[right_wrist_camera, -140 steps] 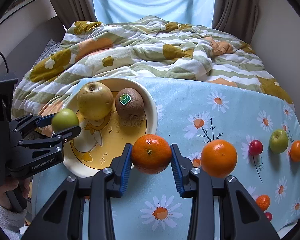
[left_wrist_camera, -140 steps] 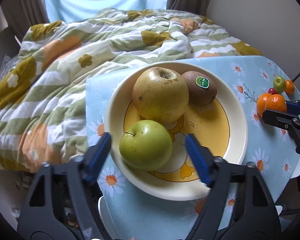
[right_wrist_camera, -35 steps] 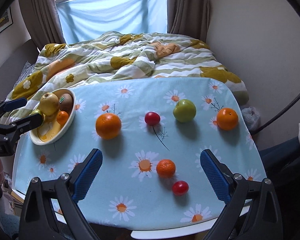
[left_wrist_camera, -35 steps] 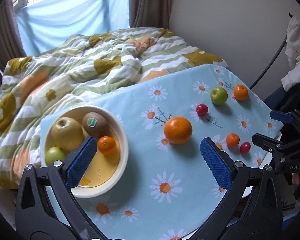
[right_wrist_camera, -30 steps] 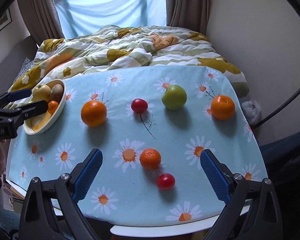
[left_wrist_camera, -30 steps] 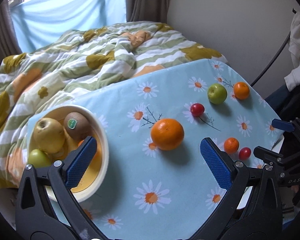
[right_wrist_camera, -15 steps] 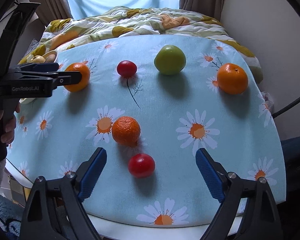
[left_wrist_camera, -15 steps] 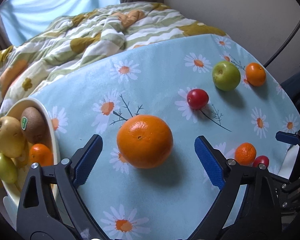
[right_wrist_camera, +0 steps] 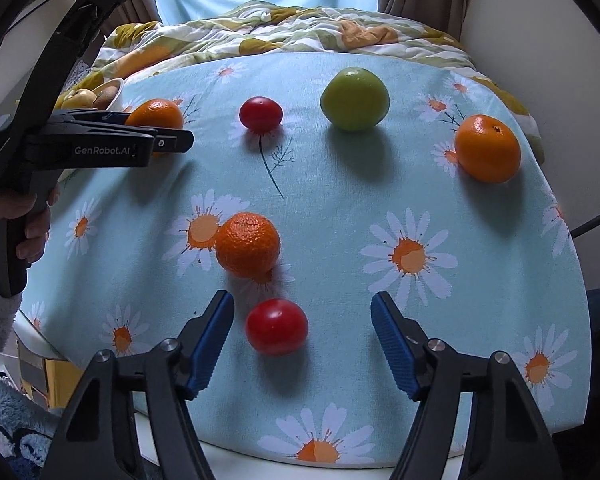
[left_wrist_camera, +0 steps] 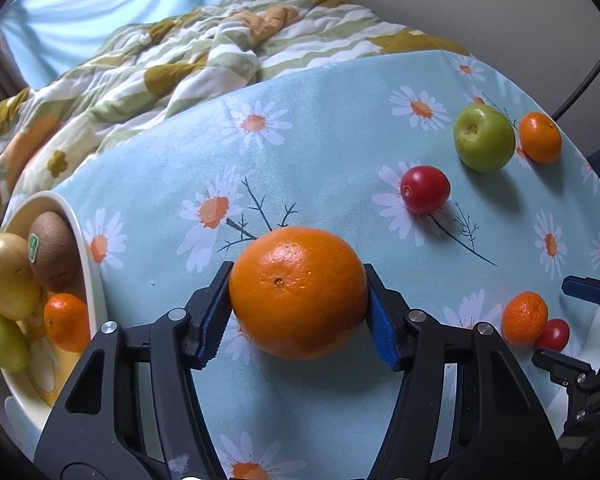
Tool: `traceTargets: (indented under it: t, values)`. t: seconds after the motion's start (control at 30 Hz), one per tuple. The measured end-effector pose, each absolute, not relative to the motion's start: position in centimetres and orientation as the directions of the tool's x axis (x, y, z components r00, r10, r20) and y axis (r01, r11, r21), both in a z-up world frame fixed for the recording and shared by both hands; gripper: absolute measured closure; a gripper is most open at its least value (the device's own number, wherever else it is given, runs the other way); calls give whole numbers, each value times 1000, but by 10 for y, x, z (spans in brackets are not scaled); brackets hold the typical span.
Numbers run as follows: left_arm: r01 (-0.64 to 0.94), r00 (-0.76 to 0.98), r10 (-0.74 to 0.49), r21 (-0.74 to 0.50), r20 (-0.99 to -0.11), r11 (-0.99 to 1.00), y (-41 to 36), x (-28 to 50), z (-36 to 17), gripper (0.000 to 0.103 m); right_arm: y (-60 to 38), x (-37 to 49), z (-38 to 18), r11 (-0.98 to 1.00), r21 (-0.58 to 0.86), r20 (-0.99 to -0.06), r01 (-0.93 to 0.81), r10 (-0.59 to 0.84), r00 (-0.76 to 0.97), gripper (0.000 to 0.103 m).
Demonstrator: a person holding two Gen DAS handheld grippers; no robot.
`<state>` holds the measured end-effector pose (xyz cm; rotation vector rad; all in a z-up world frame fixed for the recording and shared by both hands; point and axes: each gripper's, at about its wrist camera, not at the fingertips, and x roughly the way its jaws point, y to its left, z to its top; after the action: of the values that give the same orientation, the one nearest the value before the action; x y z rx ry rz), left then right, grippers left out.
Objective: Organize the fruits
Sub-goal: 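Grasp the large orange with the left tool while the right tool grasps a red tomato, then carry the large orange into the bowl and open the left tool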
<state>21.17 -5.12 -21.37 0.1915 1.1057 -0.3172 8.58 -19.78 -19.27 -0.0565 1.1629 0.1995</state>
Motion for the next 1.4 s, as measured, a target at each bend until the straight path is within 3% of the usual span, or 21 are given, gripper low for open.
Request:
traceTargets:
  t: [0.63,0.87,1.4]
  values:
    - [353,414,-132,25,-901,935,-48,190,-212,37,-193,85,-196,975,65,-914,-212,144,380,53]
    - [332,418,-130,18,-899,943,-45,182,-211,37,-191,83,-198,965,92,-910,-246,182,373,74]
    - [244,450,-137,-26,-882,969,-33,143,-182,37,-192,76,-176,953,92,-894,-289,207,397,75]
